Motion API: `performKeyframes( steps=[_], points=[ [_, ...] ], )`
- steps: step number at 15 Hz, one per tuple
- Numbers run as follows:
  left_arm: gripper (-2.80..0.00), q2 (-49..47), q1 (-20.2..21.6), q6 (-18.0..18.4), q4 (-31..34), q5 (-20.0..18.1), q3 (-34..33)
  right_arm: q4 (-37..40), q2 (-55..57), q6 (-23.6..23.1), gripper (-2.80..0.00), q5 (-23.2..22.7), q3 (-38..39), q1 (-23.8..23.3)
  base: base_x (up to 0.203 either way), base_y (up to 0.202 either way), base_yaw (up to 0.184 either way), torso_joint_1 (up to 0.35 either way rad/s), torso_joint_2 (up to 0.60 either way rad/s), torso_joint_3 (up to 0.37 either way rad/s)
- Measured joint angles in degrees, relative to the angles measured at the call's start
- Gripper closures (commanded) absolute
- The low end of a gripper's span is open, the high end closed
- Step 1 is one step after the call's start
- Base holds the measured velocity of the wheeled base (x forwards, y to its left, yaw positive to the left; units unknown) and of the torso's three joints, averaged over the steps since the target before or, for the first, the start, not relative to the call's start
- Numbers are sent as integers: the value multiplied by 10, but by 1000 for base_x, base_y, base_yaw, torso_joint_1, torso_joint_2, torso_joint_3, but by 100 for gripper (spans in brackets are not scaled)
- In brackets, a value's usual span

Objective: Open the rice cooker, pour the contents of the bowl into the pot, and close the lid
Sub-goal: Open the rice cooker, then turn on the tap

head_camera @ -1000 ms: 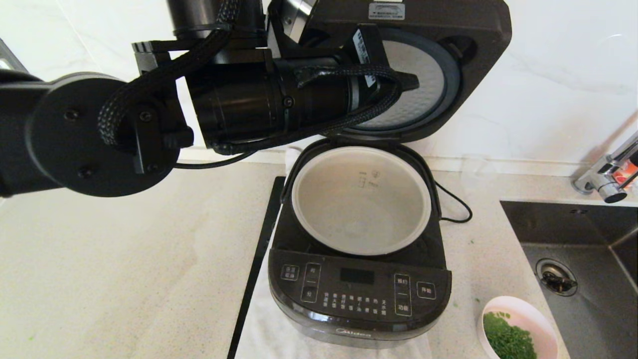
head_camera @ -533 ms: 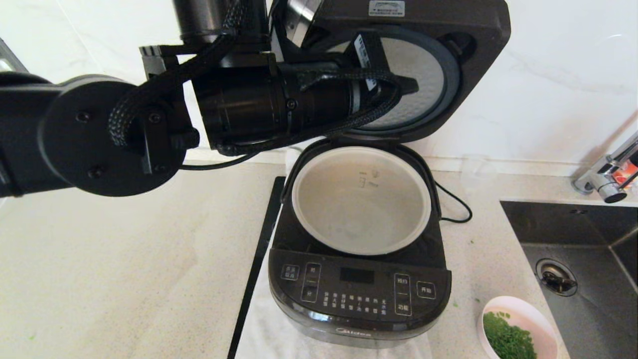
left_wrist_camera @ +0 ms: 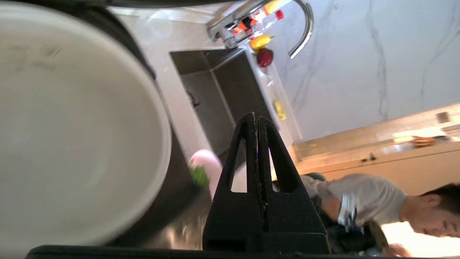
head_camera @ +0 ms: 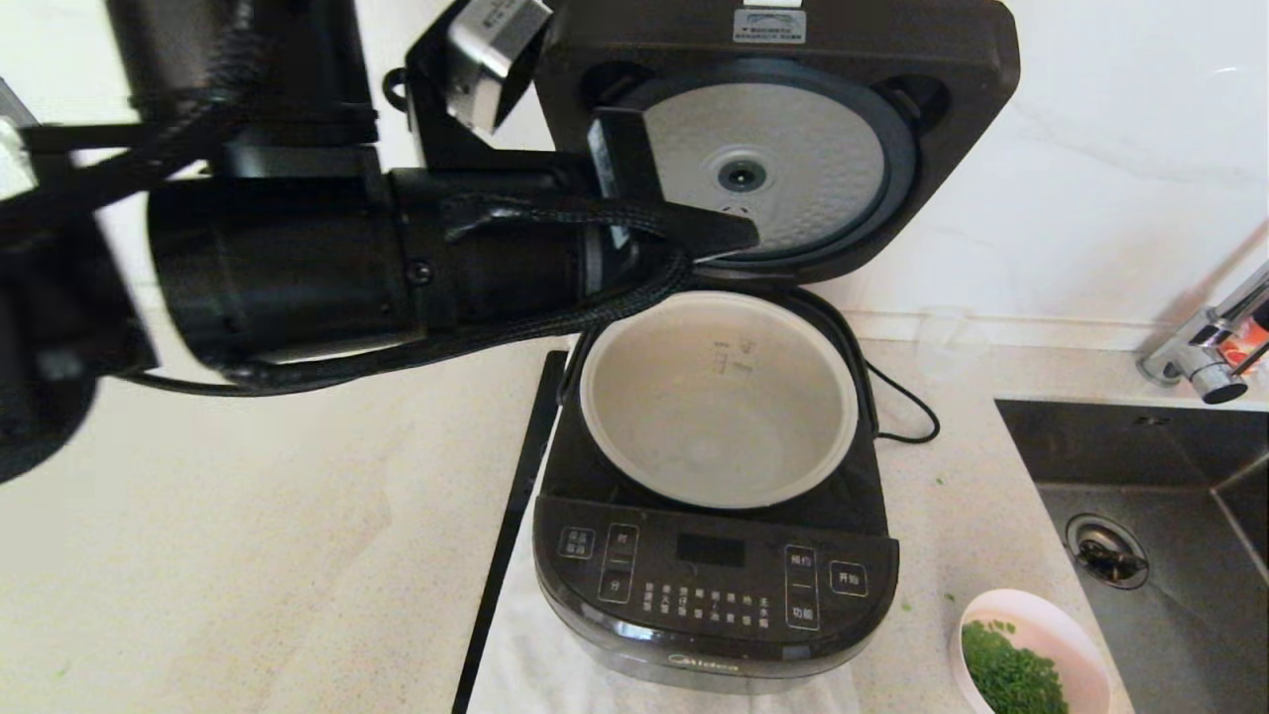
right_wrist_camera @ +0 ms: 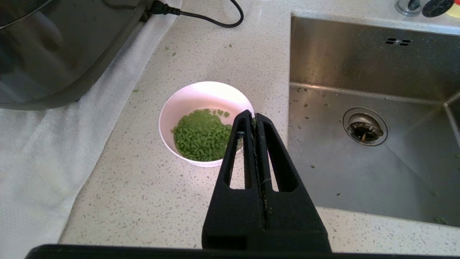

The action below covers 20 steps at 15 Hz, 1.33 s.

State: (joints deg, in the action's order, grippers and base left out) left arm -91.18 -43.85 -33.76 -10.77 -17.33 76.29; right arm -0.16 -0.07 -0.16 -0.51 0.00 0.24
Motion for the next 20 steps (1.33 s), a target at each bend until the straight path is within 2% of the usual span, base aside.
performKeyframes(
  steps=[2,4,6,8,10,12,15,18,20],
  points=[
    [0,63,0,22,27,28,-50,0,0,0,0,0,0,0,0,0,0,0,0,0],
    [0,135,2,69,61,82,-109,0,0,0,0,0,0,0,0,0,0,0,0,0],
    [0,201,28,135,109,178,-157,0,0,0,0,0,0,0,0,0,0,0,0,0],
    [0,246,86,185,149,296,-179,0,0,0,0,0,0,0,0,0,0,0,0,0],
    [0,283,144,214,157,408,-197,0,0,0,0,0,0,0,0,0,0,0,0,0],
    [0,330,185,231,153,476,-232,0,0,0,0,0,0,0,0,0,0,0,0,0],
    [0,428,236,242,111,534,-341,0,0,0,0,0,0,0,0,0,0,0,0,0],
    [0,545,320,266,72,549,-453,0,0,0,0,0,0,0,0,0,0,0,0,0],
    [0,623,373,278,67,548,-508,0,0,0,0,0,0,0,0,0,0,0,0,0]
  ],
)
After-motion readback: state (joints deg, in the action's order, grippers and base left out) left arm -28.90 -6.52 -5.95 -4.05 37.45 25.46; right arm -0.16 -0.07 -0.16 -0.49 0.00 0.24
